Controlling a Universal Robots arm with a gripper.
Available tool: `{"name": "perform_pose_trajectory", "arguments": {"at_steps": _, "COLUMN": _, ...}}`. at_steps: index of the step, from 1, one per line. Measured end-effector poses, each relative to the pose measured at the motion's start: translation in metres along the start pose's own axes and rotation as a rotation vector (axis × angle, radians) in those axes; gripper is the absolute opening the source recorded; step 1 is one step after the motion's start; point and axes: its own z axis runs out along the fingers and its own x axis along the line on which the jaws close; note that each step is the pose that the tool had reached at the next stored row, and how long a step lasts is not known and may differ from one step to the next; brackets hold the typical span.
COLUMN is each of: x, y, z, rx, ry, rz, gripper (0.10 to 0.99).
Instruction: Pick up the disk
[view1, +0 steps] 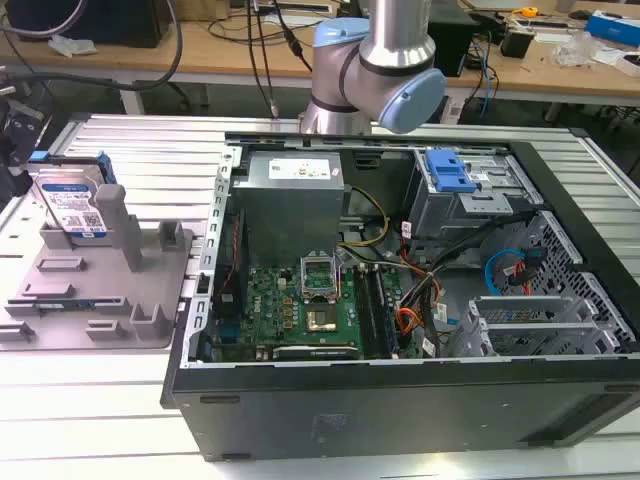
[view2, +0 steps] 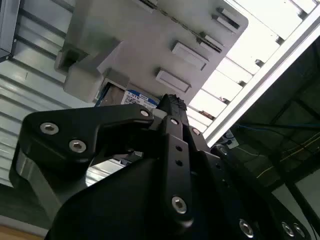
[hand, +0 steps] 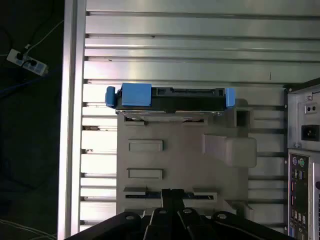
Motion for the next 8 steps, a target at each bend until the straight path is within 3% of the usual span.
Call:
{"name": "perform_pose_trajectory", "arguments": {"at_steps": 6, "x": 0.0000, "y": 0.0000, "z": 0.0000, "rx": 0.000, "ry": 0.0000, "rz": 0.000, "gripper": 0.106}}
{"name": "perform_pose_trajectory", "arguments": {"at_steps": 8, "x": 0.0000, "y": 0.0000, "z": 0.0000, "rx": 0.000, "ry": 0.0009, "rz": -0.024, "gripper": 0.106}}
